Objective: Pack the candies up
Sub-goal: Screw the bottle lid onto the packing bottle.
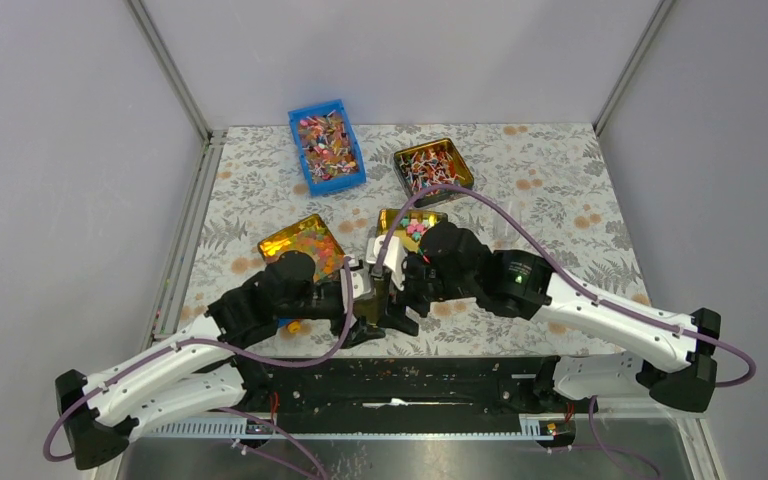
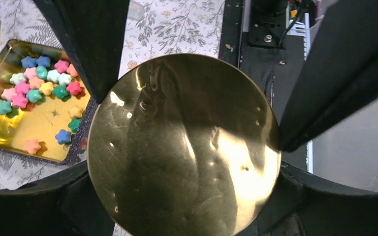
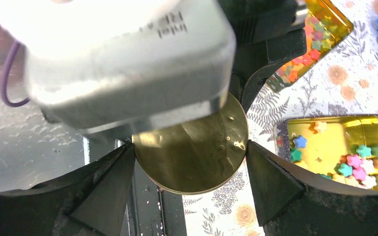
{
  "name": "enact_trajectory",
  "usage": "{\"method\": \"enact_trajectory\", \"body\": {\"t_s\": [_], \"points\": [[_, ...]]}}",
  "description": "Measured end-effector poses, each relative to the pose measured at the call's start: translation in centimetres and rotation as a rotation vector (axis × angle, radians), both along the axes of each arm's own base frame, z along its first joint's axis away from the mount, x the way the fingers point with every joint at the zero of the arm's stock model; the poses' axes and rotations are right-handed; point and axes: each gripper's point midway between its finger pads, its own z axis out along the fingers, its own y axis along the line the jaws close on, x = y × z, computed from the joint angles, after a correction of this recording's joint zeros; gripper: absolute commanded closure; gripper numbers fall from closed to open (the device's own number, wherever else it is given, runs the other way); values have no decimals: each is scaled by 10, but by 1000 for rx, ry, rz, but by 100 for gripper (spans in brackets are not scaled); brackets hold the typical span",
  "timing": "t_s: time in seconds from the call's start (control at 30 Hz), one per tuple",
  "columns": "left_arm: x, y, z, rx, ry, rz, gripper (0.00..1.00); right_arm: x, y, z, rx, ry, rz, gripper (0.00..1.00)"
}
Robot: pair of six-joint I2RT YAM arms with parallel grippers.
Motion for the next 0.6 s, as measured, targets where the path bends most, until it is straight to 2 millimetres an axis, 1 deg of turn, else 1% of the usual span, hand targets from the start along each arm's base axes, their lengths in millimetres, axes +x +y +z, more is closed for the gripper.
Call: {"method": "enact_trajectory", "body": {"t_s": [0.07, 0.2, 0.37, 0.5, 0.6], "points": [[5, 0, -3, 12, 4, 26, 57, 3, 1, -3, -8, -2, -32, 25], [11, 1, -7, 26, 16, 71, 57, 9, 4, -6, -16, 0, -92, 15], [14, 1, -5, 20, 14, 90, 57, 12, 4, -4, -7, -4, -119, 1], [13, 3, 2, -4, -8, 91, 56, 11, 3, 1, 44, -16, -124, 0], [12, 5, 15, -50, -42, 86, 56, 6, -3, -3, 48, -24, -100, 0]]}}
